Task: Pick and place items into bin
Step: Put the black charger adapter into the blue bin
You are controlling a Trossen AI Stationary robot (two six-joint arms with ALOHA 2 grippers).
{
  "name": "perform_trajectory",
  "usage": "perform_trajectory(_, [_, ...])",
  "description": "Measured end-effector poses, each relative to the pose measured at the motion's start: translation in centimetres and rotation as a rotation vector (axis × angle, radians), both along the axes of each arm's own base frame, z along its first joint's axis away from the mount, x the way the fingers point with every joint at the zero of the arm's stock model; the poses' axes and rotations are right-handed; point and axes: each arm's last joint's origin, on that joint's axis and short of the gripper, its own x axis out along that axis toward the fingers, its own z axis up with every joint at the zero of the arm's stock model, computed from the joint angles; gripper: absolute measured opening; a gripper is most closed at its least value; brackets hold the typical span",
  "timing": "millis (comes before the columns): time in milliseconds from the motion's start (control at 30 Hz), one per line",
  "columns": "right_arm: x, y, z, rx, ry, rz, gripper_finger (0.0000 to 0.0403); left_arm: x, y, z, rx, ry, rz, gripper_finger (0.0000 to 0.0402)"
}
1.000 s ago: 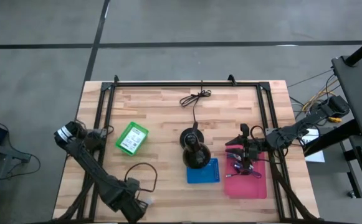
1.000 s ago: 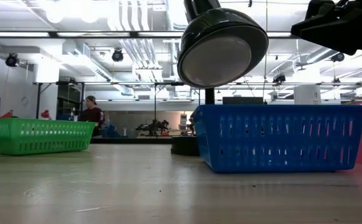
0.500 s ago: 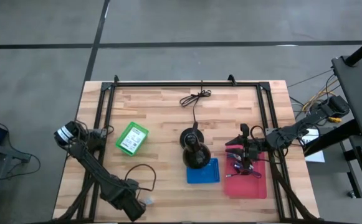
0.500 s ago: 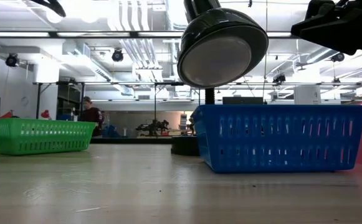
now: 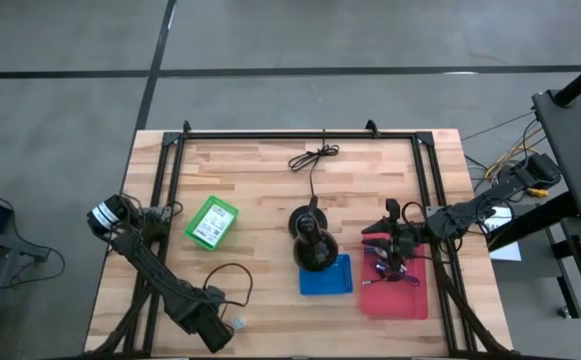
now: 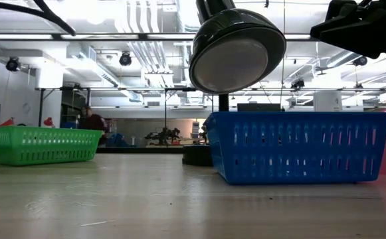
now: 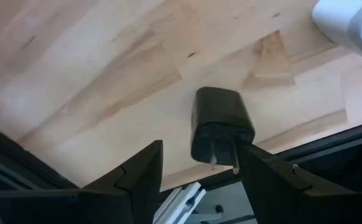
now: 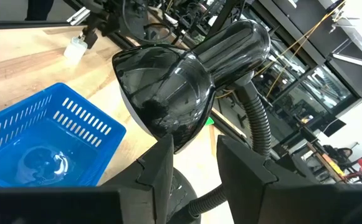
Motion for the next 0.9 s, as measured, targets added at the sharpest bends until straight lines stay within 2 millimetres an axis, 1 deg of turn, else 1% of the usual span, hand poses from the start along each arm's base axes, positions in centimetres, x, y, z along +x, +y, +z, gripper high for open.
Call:
perform_trajectory(133, [0.0,0.0,0.0,-0.001,0.000,0.000,0.0111,0.1,-0.1,-0.3,-0.025,-0.022,-0.001,0.0187])
perform_trajectory(467, [0.0,0.0,0.0,-0.001,0.000,0.000,0.0111,0.1,-0.1,-0.5,-0.046,-0.033,-0.011,0.0187])
perform_trajectory(667, [0.0,0.0,0.0,-0.001,0.000,0.000,0.0111,-0.2,0.0,-0.2,-0.083,0.013,-0.022,0.0187])
perform_trajectory(900, [0.0,0.0,0.0,-0.001,0.000,0.000,0.0111,-0.3,0.2,0.6,-0.093,-0.019,-0.034,0.0187])
